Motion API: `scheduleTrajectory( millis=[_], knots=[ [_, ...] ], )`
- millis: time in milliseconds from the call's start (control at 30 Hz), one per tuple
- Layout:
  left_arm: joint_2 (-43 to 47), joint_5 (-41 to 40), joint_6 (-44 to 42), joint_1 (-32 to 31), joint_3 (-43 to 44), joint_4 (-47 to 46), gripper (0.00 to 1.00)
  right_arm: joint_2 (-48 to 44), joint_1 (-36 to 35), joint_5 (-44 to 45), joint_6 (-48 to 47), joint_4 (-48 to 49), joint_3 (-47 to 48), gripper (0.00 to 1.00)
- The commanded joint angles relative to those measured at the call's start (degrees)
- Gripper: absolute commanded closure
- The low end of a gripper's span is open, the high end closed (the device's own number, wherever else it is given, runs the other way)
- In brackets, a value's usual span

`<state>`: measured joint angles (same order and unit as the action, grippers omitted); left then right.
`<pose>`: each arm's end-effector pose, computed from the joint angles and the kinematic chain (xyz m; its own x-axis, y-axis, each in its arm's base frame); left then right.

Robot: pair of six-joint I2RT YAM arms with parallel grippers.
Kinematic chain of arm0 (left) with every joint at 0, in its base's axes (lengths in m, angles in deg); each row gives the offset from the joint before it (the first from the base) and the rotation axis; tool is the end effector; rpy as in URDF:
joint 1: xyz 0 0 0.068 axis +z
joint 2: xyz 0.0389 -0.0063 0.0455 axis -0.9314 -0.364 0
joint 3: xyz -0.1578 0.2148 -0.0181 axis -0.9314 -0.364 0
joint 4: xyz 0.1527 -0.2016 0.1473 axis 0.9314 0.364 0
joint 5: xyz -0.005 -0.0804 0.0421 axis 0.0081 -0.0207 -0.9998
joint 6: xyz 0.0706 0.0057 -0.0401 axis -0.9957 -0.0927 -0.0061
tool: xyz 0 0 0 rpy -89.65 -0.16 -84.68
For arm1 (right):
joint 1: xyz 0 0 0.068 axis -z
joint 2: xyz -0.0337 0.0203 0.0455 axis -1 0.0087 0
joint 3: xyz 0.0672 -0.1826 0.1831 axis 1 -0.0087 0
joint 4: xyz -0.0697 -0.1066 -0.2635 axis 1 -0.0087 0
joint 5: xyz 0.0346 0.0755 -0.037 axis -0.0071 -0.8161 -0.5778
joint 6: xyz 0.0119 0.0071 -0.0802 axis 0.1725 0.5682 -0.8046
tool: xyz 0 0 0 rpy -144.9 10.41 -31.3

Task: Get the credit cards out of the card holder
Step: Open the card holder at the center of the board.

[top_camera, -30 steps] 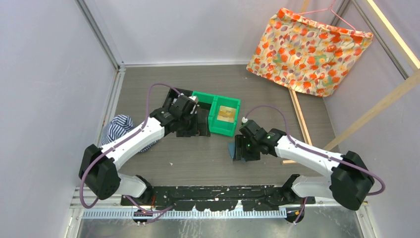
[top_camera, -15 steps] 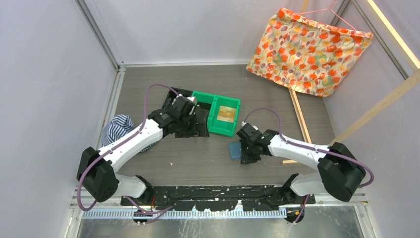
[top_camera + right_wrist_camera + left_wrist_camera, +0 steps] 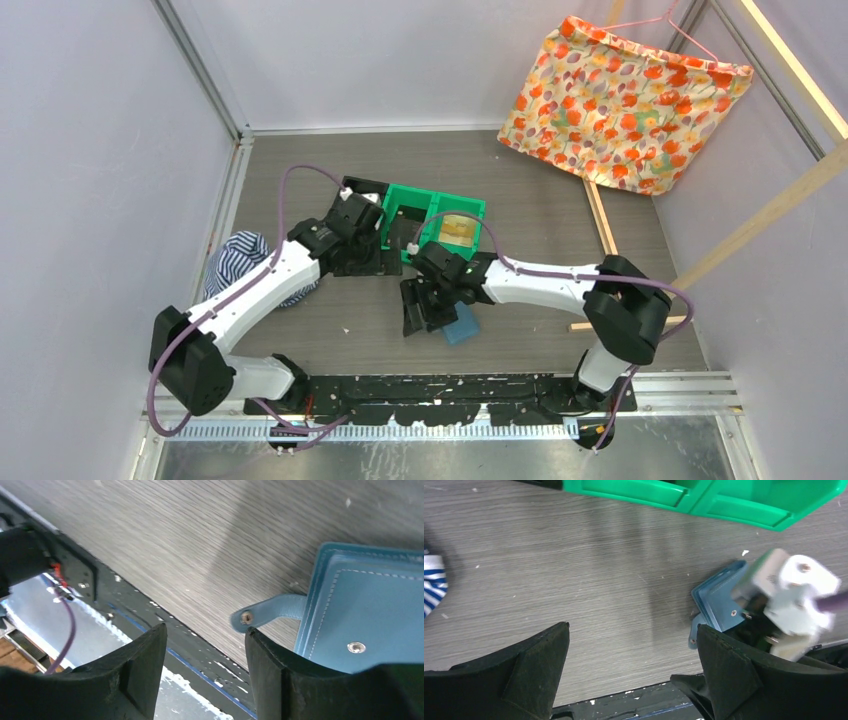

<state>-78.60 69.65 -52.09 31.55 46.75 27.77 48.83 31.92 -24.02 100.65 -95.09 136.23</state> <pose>0.2517 -0.1836 0.2361 -0.8851 -0.0802 -0.4584 0.0491 0.9634 -0.2634 0.1796 0.3153 0.1258 -0.9396 -0.2779 -0.1999 -0.3409 0.8127 0.4726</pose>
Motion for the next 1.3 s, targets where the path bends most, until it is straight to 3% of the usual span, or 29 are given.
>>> scheduleTrajectory(
  millis=[0, 133, 267, 467, 767, 1033, 1267],
  knots=[
    [3.96, -3.57, -1.02, 0.78, 1.7, 3.67, 0.0, -5.23, 0.26, 2.43, -5.04, -1.16, 3.31, 0.35],
    [6.79, -0.49, 1.41, 2.44, -2.06, 2.27, 0.0, -10.61, 0.28, 17.86, -10.6, -7.43, -1.38, 0.35],
    [8.99, 5.6, 4.9, 5.06, -6.5, -2.26, 0.01, -12.29, 0.08, 26.51, -12.04, -9.43, -3.62, 0.32],
    [9.73, 16.2, 12.11, 6.25, -14.67, -11.53, 0.08, -8.95, -3.14, 29.66, -10.53, -6.59, -3.07, 0.29],
    [10.73, 23.91, 20.55, 6.09, -23.21, -25.8, 0.09, -2.87, -7.48, 36.63, -10.06, -7.19, -1.05, 0.28],
    [4.49, 27.5, 23.92, 0.78, -24.14, -33.46, 0.11, -5.68, -7.54, 39.94, -8.73, -8.25, -2.13, 0.33],
    [-2.6, 29.74, 24.41, -0.56, -26.67, -39.24, 0.22, -10.35, -7.47, 42.85, -4.74, -9.72, -3.91, 0.38]
  ],
)
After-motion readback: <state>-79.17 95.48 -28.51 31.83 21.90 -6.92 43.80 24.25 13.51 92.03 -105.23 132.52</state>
